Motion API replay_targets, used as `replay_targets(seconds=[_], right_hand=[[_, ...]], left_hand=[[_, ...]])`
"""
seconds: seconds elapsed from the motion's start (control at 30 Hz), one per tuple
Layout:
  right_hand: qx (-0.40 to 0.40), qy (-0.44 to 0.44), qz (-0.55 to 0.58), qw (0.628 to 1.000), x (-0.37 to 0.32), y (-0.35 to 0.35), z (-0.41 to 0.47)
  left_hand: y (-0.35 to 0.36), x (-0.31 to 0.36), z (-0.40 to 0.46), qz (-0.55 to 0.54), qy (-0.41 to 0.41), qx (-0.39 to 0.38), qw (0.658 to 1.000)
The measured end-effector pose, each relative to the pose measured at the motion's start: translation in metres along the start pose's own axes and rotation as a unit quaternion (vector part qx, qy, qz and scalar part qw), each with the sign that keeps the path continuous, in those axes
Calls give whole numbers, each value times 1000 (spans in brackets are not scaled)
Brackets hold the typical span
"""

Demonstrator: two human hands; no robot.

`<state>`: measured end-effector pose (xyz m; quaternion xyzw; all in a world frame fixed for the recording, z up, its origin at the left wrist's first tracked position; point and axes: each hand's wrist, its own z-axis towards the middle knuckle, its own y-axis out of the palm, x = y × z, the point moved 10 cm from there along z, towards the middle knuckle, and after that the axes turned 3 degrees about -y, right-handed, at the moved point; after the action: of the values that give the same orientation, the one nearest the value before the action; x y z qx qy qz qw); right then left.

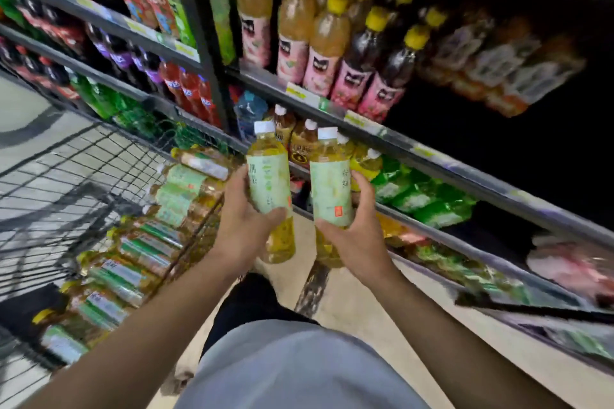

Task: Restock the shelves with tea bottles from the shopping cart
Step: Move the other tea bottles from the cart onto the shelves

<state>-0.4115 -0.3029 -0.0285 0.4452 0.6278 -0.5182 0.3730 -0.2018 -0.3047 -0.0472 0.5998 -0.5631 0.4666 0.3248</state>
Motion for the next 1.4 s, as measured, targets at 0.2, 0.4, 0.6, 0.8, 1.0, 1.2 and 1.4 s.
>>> replay_targets(seconds=[0.2, 0.4, 0.6, 0.8, 1.0, 1.2, 1.4], right_hand=[[66, -46, 41, 996, -12, -105, -64], [157, -100, 39, 982, -37, -205, -113], [234, -145, 21, 961, -67, -290, -159], [297, -178, 0, 938, -104, -368, -198], [349, -223, -16, 910, -163, -441, -219], [395, -269, -41, 877, -225, -515, -220], [417, -329, -50, 846, -297, -584, -228]], left_hand=[[84, 59, -65, 8, 75, -69, 995], [167, 123, -115, 21, 150, -145, 978], [236, 191, -155, 31, 239, -191, 952], [292, 268, -203, 10, 332, -243, 911], [342, 356, -243, -35, 395, -307, 865], [382, 448, -269, -73, 441, -349, 824], [398, 540, -305, -103, 506, -379, 768]])
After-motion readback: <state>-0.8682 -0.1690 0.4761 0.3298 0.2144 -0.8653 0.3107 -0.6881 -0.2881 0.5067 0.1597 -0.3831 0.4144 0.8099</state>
